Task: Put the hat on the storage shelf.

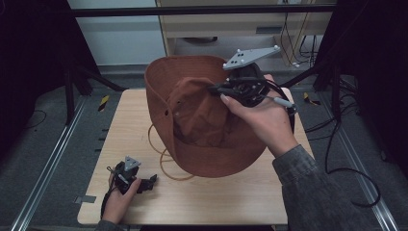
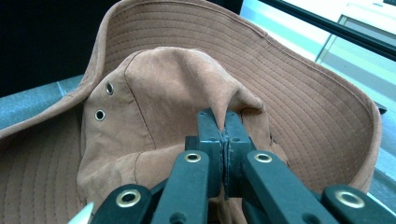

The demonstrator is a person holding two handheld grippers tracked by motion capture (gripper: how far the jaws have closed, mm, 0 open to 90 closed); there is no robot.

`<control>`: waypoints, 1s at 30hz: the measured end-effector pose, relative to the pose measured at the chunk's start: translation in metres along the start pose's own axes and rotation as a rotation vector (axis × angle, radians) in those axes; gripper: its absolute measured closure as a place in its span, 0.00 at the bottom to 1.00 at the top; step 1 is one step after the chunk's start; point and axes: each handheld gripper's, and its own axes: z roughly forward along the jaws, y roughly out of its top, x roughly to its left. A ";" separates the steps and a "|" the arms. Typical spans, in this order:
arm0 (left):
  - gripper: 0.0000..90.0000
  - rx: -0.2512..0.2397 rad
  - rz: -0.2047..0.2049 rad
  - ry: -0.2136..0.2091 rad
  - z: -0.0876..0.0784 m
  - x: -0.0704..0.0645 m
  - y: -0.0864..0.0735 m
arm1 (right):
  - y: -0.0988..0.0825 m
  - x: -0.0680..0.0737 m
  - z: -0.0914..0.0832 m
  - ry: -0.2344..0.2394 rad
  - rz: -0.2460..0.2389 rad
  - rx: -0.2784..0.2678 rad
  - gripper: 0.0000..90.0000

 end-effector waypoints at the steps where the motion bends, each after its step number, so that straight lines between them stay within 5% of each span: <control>1: 0.00 0.000 0.000 0.000 0.000 0.000 0.000 | 0.001 0.001 0.001 0.002 0.000 -0.002 0.99; 30: 0.00 0.000 0.000 -0.001 0.000 0.000 0.000 | 0.010 0.015 0.028 0.029 -0.013 0.006 0.99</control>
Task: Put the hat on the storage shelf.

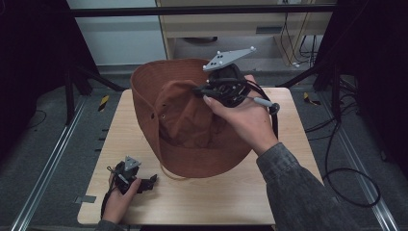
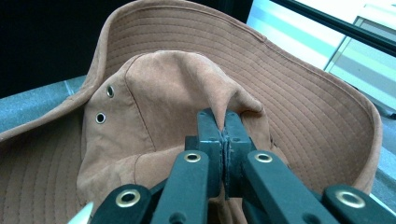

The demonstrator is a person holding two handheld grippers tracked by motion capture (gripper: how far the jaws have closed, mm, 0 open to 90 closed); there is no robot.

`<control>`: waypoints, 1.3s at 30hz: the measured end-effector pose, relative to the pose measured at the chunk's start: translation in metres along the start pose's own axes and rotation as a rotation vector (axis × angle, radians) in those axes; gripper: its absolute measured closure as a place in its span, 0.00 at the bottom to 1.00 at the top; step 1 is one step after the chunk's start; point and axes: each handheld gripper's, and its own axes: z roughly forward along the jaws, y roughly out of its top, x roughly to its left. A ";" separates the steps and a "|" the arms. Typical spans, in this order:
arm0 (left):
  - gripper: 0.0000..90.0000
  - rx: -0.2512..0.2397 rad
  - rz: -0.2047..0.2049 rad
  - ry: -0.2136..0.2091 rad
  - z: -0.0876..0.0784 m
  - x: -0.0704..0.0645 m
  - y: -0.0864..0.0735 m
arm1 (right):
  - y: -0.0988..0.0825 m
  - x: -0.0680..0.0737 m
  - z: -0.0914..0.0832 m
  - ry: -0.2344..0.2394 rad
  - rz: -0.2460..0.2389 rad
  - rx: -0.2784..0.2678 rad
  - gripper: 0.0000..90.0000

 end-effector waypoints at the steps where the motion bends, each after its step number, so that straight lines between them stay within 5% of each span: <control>1: 0.00 0.000 0.000 0.000 0.000 0.000 0.000 | 0.000 0.001 0.001 0.004 -0.001 0.001 0.99; 26: 0.00 0.002 0.001 -0.002 0.000 0.000 0.000 | 0.017 0.009 0.027 0.041 0.003 -0.012 0.99; 39: 0.00 0.004 0.004 -0.003 0.000 0.000 0.000 | 0.012 0.009 0.043 0.052 0.013 -0.005 0.99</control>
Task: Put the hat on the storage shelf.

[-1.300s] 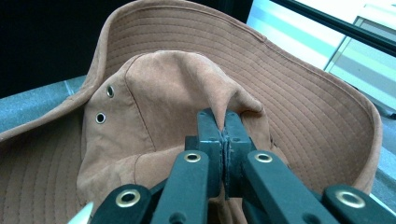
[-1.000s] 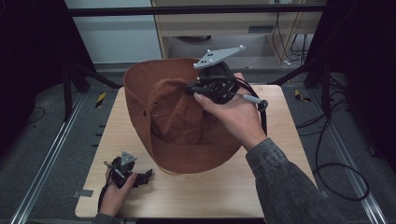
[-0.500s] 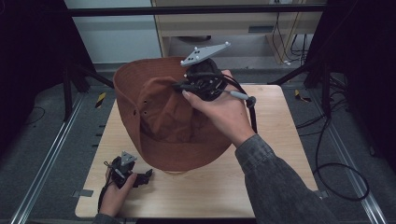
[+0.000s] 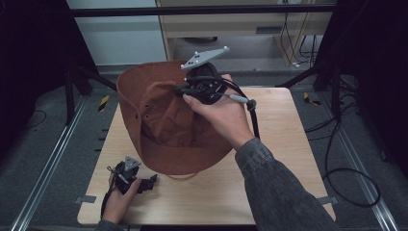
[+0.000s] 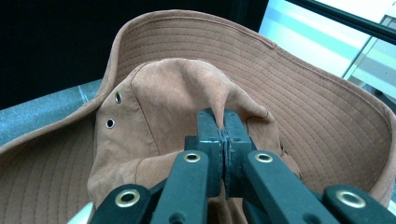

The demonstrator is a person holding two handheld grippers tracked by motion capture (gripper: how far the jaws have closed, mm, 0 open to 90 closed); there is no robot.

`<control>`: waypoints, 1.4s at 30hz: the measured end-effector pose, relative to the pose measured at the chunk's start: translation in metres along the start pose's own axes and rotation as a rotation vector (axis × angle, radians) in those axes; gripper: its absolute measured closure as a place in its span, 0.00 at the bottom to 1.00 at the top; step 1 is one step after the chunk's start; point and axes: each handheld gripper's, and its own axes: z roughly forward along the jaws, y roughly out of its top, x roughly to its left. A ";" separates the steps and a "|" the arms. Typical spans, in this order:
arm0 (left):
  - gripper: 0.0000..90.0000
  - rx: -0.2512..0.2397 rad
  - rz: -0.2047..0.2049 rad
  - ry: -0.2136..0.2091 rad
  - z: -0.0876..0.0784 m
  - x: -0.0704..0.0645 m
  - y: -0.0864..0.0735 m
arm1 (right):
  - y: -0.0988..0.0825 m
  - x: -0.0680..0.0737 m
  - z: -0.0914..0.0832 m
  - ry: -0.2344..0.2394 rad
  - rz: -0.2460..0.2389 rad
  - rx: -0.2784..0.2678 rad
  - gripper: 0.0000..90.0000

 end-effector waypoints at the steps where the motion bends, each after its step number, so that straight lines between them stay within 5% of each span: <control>1: 0.00 0.000 0.000 0.000 0.000 0.000 0.000 | 0.000 0.000 0.001 -0.001 0.000 0.002 0.99; 42: 0.00 0.000 0.000 -0.001 0.000 0.000 0.000 | -0.016 0.006 0.035 0.035 0.008 0.064 0.98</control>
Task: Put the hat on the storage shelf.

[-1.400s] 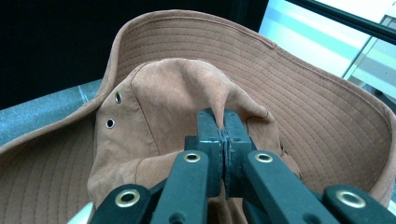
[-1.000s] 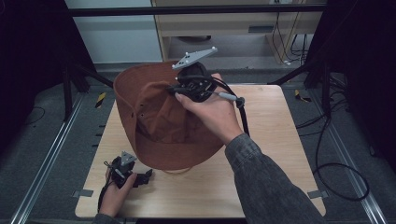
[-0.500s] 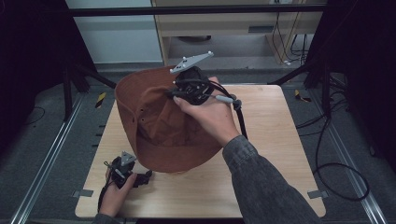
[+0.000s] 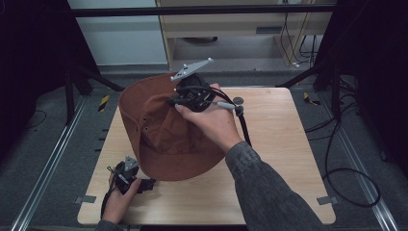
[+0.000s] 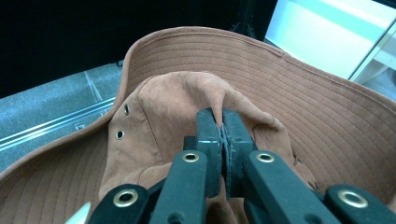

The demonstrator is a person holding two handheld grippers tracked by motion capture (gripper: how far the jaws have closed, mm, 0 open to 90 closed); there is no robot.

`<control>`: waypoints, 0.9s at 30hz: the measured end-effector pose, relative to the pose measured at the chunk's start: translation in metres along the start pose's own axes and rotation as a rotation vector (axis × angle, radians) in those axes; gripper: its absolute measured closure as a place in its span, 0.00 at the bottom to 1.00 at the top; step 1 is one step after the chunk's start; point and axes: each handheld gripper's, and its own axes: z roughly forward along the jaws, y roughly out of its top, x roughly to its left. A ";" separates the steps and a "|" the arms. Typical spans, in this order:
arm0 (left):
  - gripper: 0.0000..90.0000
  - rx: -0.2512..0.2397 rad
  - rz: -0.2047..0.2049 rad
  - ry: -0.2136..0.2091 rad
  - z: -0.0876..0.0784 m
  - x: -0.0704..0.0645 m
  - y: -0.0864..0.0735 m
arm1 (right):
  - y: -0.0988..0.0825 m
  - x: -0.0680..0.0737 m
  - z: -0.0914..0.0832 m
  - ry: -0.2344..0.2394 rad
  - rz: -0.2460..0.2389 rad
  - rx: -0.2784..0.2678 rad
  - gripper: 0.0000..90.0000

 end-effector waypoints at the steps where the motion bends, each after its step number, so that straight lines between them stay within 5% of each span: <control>1: 0.00 0.000 -0.001 -0.001 0.000 0.000 0.000 | -0.001 0.000 0.001 0.002 -0.001 0.004 0.98; 19: 0.00 -0.002 -0.001 0.001 0.000 0.000 0.000 | -0.003 0.005 0.008 0.012 -0.013 0.052 0.96; 27: 0.00 0.000 -0.001 -0.001 0.000 0.000 0.000 | -0.005 0.004 0.008 0.019 -0.011 0.060 0.87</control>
